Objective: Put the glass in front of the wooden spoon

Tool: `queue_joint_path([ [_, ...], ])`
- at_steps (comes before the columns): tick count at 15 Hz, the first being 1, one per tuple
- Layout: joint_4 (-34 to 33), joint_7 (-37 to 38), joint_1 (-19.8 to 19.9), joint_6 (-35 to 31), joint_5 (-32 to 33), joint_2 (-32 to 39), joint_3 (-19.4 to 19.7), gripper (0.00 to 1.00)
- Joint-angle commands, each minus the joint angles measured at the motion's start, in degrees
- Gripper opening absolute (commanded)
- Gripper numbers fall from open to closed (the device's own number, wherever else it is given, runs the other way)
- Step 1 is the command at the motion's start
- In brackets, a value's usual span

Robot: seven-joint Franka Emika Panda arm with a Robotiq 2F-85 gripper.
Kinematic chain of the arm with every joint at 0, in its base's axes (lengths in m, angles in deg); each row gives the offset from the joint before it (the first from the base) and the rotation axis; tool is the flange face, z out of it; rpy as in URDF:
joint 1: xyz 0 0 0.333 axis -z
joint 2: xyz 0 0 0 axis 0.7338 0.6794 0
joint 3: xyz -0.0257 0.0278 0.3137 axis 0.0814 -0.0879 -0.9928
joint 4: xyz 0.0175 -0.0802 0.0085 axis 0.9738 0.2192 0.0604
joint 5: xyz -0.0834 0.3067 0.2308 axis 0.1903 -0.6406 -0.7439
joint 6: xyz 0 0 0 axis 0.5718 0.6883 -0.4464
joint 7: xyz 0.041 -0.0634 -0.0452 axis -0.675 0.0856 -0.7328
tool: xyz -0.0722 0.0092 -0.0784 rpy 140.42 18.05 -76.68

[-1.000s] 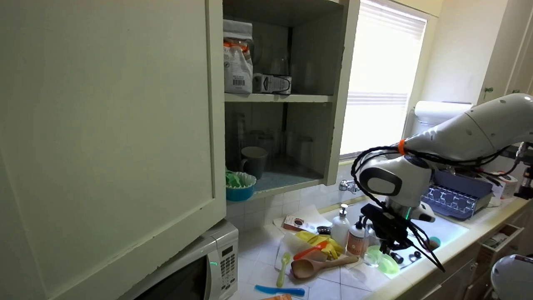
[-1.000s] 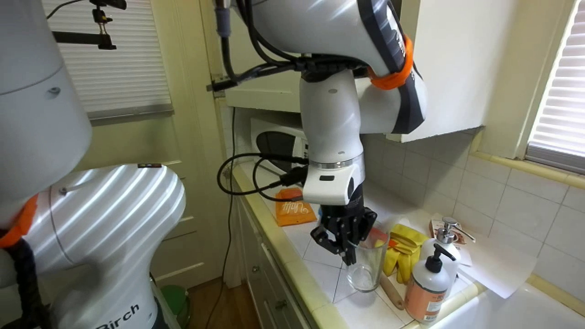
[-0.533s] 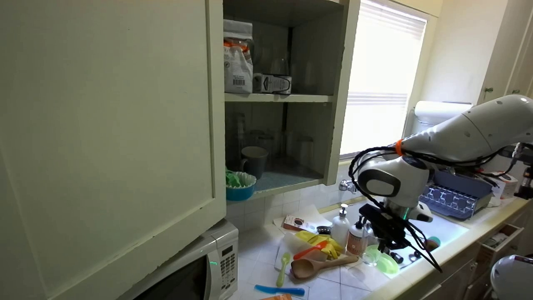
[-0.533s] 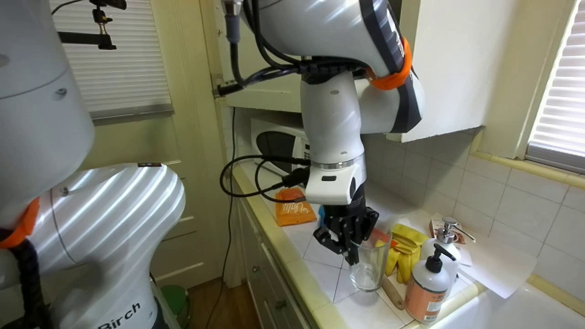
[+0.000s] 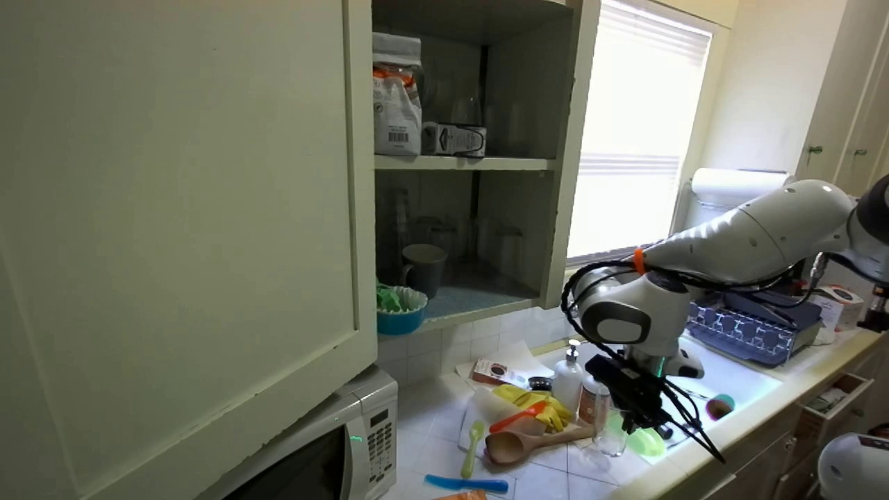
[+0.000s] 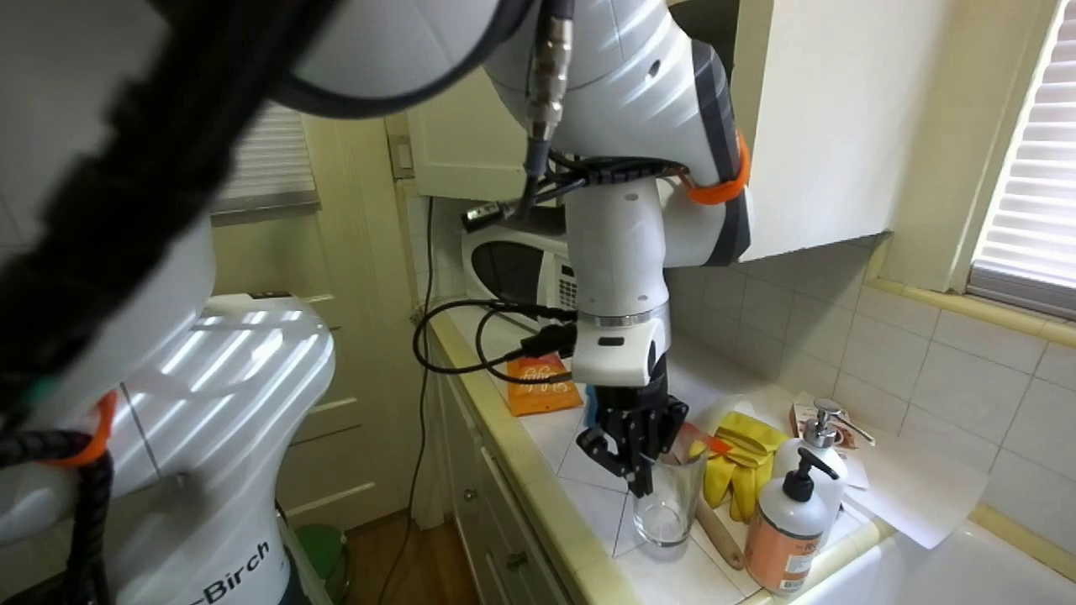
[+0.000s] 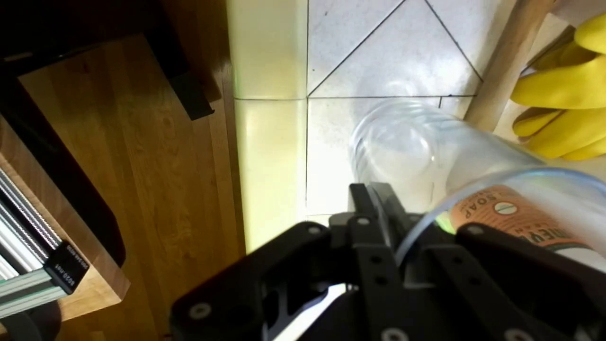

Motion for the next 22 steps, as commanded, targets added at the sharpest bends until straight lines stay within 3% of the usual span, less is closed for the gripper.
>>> queue_joint_path([
  [1, -4.8, 1.4, -5.3, -6.0, 4.2, -8.5, 3.5, 0.02],
  [6, -8.5, 1.9, -9.1, -10.0, 7.2, -14.2, 6.1, 0.02],
  [22, -8.6, 2.7, -10.4, -11.3, 11.0, -15.2, 7.7, 0.02],
])
